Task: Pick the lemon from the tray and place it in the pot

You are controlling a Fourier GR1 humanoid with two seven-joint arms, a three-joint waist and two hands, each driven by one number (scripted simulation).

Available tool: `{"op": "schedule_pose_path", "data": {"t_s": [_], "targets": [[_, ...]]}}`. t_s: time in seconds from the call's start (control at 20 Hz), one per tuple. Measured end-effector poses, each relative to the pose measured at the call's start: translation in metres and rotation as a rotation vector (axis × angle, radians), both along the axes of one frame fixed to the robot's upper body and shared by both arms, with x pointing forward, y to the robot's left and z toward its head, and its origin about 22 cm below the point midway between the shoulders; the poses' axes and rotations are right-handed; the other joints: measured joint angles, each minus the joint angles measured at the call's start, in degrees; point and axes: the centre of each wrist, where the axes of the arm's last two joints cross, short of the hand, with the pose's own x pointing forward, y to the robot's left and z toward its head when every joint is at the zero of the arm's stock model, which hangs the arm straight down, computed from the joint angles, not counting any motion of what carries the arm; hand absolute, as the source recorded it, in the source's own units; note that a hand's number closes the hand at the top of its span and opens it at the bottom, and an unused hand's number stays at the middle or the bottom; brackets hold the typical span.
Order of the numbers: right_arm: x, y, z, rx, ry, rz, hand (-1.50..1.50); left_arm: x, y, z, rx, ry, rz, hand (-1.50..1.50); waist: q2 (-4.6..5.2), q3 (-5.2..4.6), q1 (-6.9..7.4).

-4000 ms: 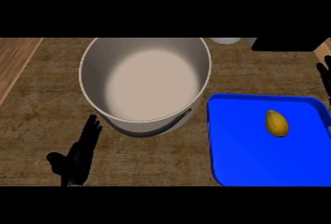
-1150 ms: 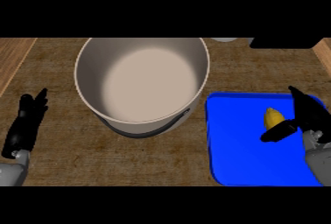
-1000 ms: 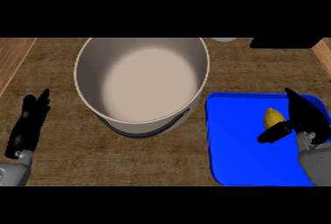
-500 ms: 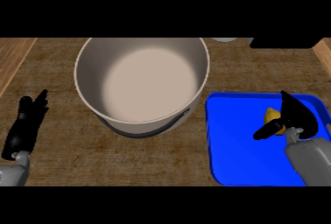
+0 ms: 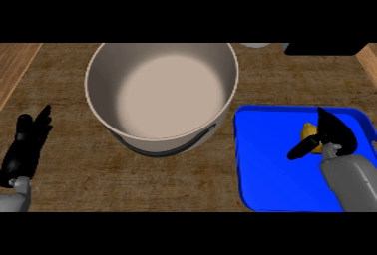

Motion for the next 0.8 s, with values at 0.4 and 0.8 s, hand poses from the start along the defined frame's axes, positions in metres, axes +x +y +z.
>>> {"op": "schedule_pose_path", "data": {"t_s": [0.4, 0.8], "targets": [[0.001, -0.013, -0.015, 0.031, 0.003, -0.014, -1.50, 0.009, -0.002, 0.004, 0.005, -0.001, -0.004, 0.00, 0.00, -0.01, -0.12], [0.005, -0.012, -0.024, 0.031, -0.018, -0.002, 1.50, 0.006, -0.006, 0.006, 0.002, 0.002, -0.004, 0.00, -0.17, -0.23, -0.10]]}}
